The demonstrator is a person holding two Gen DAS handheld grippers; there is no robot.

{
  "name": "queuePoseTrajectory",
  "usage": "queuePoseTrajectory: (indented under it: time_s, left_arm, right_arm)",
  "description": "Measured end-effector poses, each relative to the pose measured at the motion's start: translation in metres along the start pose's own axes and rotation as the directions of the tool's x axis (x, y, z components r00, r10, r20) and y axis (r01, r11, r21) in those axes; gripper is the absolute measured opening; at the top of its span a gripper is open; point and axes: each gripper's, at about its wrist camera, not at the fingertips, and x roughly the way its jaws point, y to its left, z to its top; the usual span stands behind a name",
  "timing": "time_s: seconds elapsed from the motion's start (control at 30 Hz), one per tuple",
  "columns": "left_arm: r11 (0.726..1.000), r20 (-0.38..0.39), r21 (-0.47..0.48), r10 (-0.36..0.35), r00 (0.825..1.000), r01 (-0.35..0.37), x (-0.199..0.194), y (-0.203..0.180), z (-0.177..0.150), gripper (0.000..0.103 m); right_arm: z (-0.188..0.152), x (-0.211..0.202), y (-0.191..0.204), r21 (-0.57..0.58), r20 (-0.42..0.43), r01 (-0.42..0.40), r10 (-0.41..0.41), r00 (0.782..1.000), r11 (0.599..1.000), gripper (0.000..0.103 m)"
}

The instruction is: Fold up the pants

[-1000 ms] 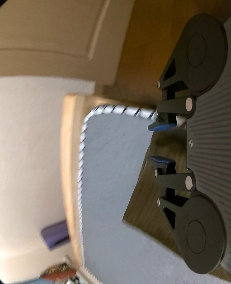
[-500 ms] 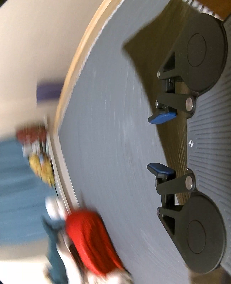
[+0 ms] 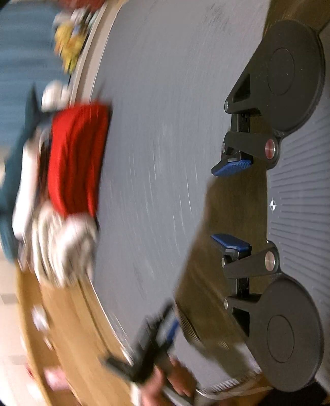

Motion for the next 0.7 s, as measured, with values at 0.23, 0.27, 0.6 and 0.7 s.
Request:
queuePoseTrajectory:
  time_s: [0.23, 0.27, 0.6, 0.7]
  left_arm:
    - [0.998, 0.03, 0.031, -0.053, 0.998, 0.052, 0.005, -0.015, 0.005, 0.065]
    - [0.997, 0.032, 0.044, -0.059, 0.998, 0.057, 0.006, -0.019, 0.005, 0.063]
    - [0.994, 0.029, 0.101, -0.048, 0.998, 0.045, 0.024, -0.021, -0.005, 0.047]
    - [0.992, 0.061, 0.107, -0.077, 0.995, 0.07, 0.005, -0.018, -0.003, 0.025]
  right_arm:
    - [-0.011, 0.032, 0.113, -0.272, -0.023, -0.137, 0.136, 0.991, 0.953, 0.053]
    - [-0.012, 0.036, 0.127, -0.307, -0.02, -0.14, 0.141, 0.99, 0.941, 0.053]
    - [-0.039, 0.071, 0.192, -0.517, -0.078, -0.199, 0.185, 0.98, 0.833, 0.049]
    - [-0.036, 0.08, 0.197, -0.547, -0.087, -0.182, 0.161, 0.983, 0.817, 0.003]
